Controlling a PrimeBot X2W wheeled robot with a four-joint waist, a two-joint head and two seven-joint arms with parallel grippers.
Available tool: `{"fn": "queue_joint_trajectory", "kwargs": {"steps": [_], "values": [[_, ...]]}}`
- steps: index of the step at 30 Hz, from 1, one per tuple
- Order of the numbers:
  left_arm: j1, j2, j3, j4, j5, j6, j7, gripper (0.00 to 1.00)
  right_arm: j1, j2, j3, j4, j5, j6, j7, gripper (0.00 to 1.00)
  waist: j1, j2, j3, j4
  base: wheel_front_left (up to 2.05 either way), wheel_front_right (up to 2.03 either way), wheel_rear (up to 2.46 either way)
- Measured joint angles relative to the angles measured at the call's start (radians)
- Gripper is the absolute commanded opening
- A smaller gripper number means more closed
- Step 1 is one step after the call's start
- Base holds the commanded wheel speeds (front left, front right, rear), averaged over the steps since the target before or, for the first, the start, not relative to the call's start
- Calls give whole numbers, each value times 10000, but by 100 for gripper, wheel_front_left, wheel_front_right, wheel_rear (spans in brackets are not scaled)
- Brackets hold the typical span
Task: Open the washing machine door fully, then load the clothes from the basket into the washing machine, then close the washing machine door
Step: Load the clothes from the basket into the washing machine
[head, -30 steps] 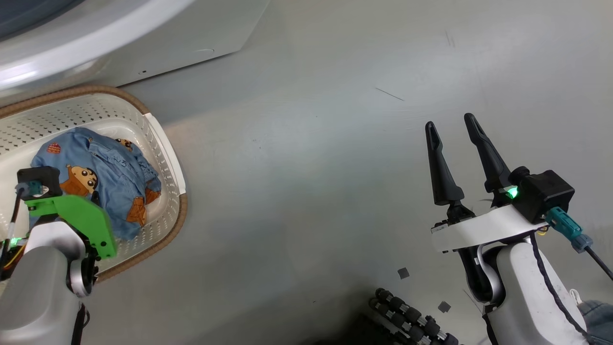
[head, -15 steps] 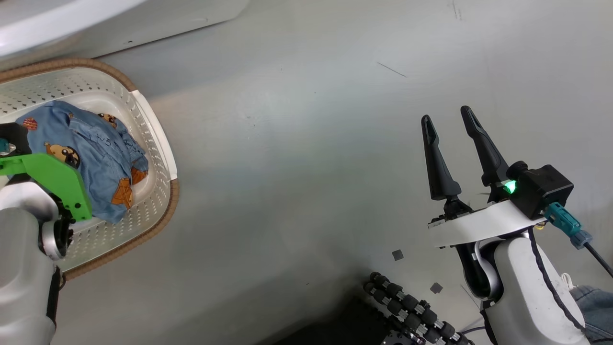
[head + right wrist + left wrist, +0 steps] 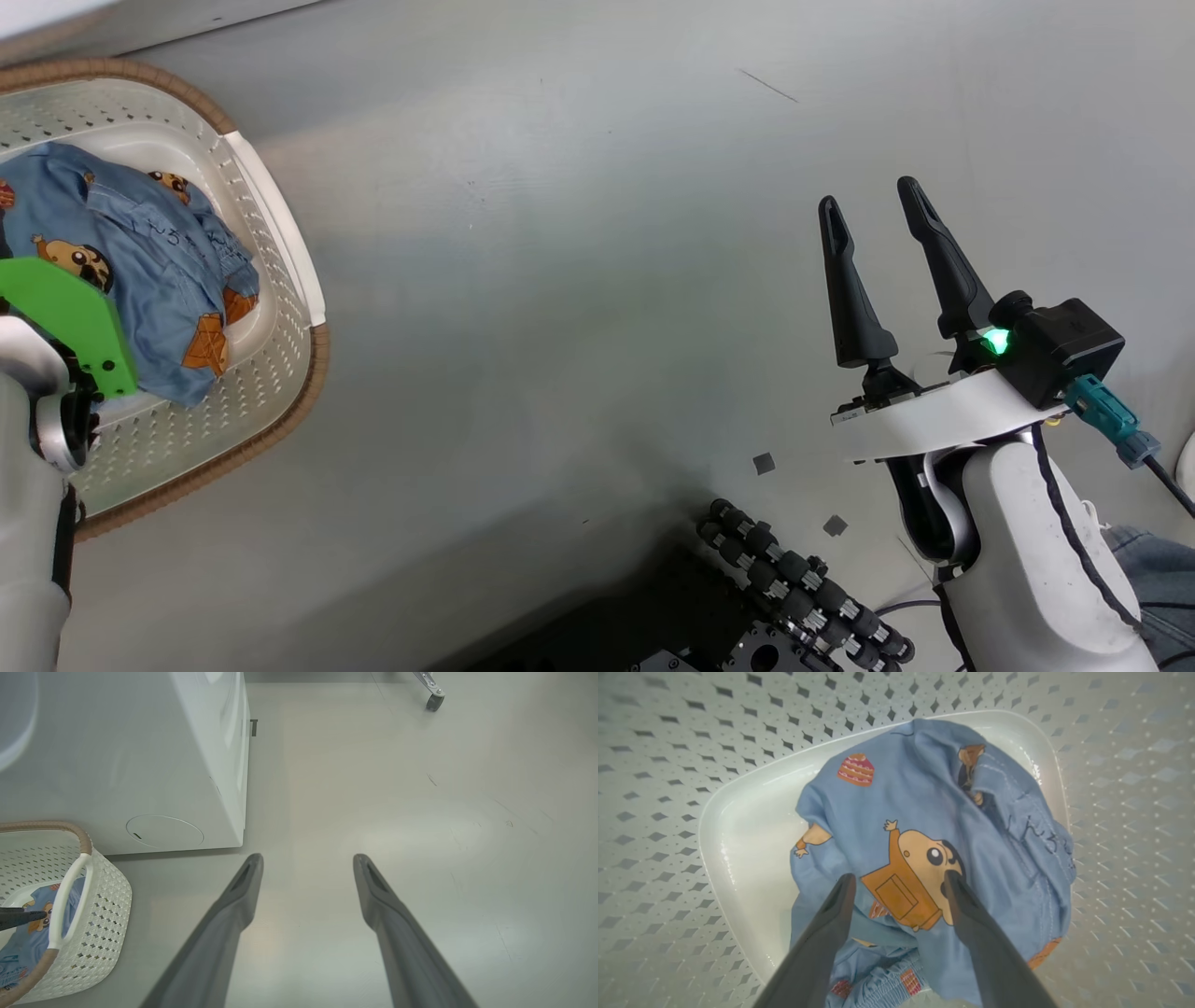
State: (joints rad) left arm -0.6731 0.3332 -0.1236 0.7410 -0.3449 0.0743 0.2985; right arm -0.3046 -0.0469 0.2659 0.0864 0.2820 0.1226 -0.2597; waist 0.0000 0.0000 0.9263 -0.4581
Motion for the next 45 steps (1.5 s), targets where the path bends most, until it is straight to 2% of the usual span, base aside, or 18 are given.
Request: {"fn": "queue_joint_trajectory", "kwargs": {"steps": [12, 25, 34, 42, 43, 45], "values": [[-618, -12, -481, 520, 464, -213, 173, 100, 83, 46, -320, -90, 2, 0, 0, 100, 0, 0, 315, 37, 0, 0, 0], [-1435, -46, -696, 1012, 548, -226, 267, 100, 520, 67, -554, -336, 0, 0, 0, 100, 0, 0, 681, 222, 0, 0, 0], [-1923, -268, -777, 1375, 646, -257, 268, 100, 869, 69, -679, -476, 0, 0, 0, 100, 0, 0, 934, 363, 0, 0, 0], [-2058, -343, -840, 1745, 725, -257, -73, 100, 890, 79, -589, -541, 0, 0, 0, 100, -1, 0, 1044, 416, 13, 13, 13], [-2096, -351, -844, 1831, 725, -257, -196, 93, 890, 77, -591, -560, 0, 0, 0, 100, -1, 0, 1071, 430, 24, 24, 24], [-2102, -353, -846, 1893, 731, -257, -293, 74, 890, 79, -591, -589, 0, 0, 0, 100, 0, 0, 1095, 447, 23, 23, 23]]}}
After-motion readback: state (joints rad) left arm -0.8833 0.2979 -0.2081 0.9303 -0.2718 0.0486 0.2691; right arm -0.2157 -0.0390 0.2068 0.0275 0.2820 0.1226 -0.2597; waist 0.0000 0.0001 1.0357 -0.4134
